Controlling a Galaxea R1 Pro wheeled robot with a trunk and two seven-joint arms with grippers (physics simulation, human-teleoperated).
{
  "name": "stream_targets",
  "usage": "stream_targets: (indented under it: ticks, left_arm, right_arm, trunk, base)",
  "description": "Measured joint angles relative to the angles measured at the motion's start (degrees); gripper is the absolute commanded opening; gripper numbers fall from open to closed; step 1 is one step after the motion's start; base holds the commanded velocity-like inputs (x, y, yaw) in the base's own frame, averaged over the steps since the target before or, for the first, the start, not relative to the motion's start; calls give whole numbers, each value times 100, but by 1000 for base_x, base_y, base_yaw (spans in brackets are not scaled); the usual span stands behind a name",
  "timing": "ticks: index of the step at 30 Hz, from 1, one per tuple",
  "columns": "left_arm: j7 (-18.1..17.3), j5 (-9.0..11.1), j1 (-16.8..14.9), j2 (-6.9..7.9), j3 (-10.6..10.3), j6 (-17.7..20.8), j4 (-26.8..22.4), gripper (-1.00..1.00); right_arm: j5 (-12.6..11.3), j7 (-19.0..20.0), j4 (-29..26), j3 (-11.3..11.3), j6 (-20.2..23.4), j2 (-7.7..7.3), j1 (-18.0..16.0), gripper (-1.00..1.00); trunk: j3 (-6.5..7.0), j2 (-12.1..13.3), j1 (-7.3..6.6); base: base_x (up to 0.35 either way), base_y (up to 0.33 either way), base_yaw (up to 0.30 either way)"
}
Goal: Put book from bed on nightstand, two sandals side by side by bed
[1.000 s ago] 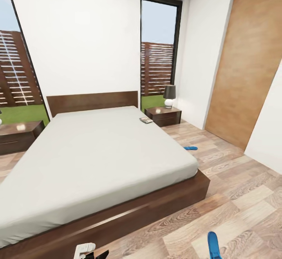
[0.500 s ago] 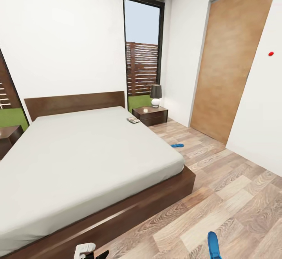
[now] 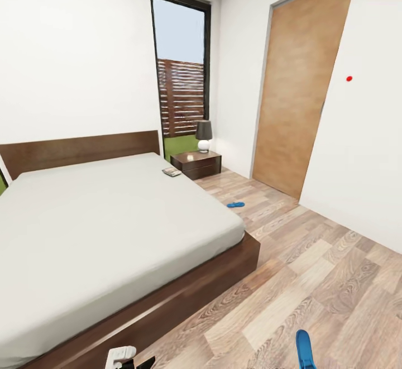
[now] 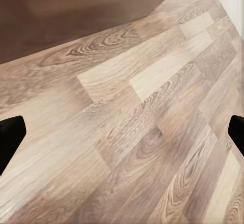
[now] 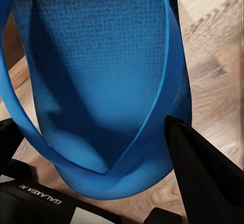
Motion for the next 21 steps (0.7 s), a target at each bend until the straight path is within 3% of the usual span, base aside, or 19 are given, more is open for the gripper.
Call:
stream_targets:
  ticks: [21]
  left_arm:
    - [0,0,0,0,0,0,0,100]
  right_arm:
    - [-2,6,4,0,0,1,0,-100]
  trunk:
    - [0,0,0]
  base:
    - [0,0,-231]
